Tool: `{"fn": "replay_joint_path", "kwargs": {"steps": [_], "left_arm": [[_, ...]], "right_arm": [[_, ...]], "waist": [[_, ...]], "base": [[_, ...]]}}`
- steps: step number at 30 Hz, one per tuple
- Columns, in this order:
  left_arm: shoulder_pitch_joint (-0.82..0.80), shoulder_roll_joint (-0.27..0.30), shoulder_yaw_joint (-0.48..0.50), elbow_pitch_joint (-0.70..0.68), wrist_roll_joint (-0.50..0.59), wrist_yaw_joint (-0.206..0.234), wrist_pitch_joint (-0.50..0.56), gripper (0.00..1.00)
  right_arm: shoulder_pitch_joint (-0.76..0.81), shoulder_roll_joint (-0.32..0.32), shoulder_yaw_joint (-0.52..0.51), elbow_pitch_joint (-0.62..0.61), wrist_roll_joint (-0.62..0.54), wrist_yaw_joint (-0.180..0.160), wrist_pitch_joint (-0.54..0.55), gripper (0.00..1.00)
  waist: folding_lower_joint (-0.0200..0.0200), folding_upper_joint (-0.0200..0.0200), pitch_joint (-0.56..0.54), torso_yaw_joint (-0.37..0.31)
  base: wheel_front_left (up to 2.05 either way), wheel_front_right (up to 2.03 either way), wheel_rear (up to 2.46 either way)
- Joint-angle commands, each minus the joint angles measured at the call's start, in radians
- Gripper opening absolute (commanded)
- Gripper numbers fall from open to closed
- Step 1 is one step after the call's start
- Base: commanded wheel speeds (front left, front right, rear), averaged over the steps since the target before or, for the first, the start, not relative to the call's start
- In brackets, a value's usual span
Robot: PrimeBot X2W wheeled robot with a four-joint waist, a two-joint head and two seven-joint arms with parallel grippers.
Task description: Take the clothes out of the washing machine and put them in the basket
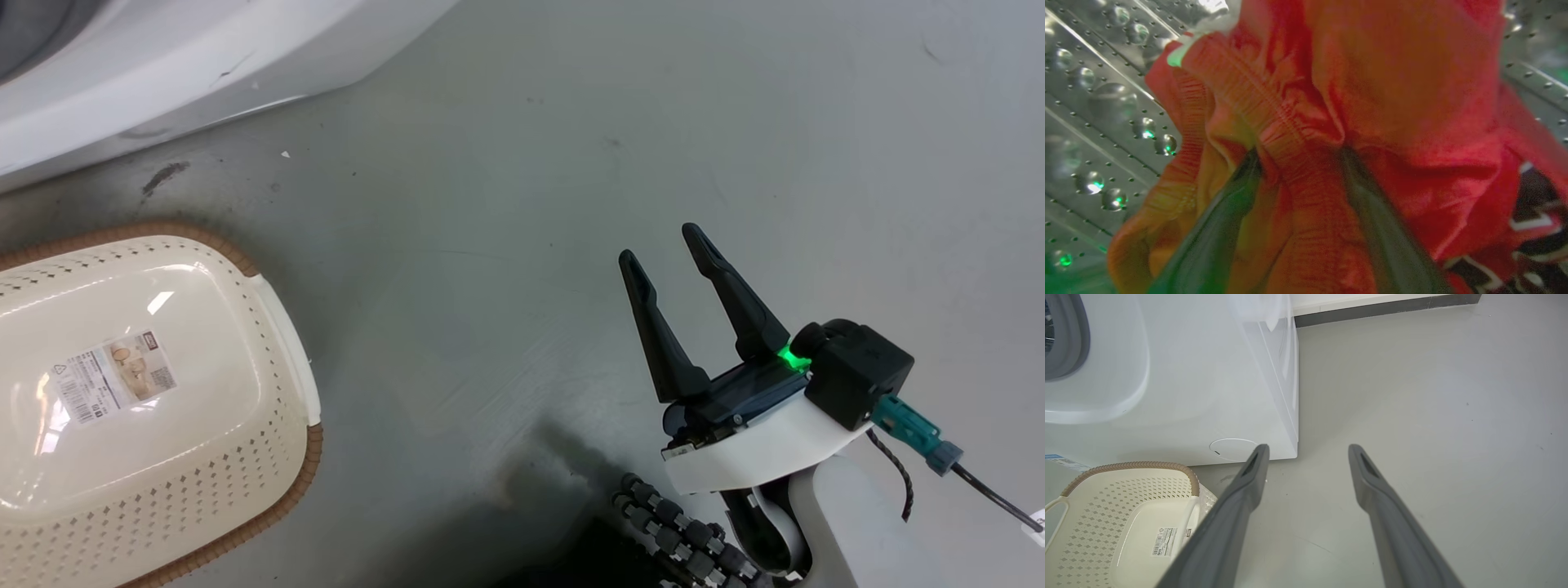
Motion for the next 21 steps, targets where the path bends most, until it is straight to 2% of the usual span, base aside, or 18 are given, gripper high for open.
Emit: {"fn": "replay_joint_path", "kwargs": {"steps": [1,8,13,21], "left_arm": [[0.009,0.015,-0.006,-0.008,0.000,0.013,0.021,0.00],[0.046,0.045,-0.007,-0.106,0.007,0.075,-0.048,0.00],[0.109,0.060,0.012,-0.201,-0.010,0.124,-0.171,0.00],[0.263,0.046,0.050,-0.315,-0.054,0.183,-0.382,0.00]], "right_arm": [[0.007,0.002,0.008,-0.005,0.010,-0.001,-0.002,1.00],[-0.001,0.002,0.006,-0.002,0.018,-0.001,-0.002,1.00],[-0.006,0.002,-0.005,0.006,0.017,-0.001,-0.002,1.00],[-0.016,0.002,-0.031,0.022,0.000,-0.001,-0.002,1.00]], "waist": [[0.0000,0.0000,0.004,-0.010],[0.0000,0.0000,0.002,-0.015],[0.0000,0.0000,-0.018,-0.006],[0.0000,0.0000,-0.089,0.021]], "base": [[0.00,0.00,0.00],[0.00,0.00,0.00],[0.00,0.00,0.00],[0.00,0.00,0.00]]}}
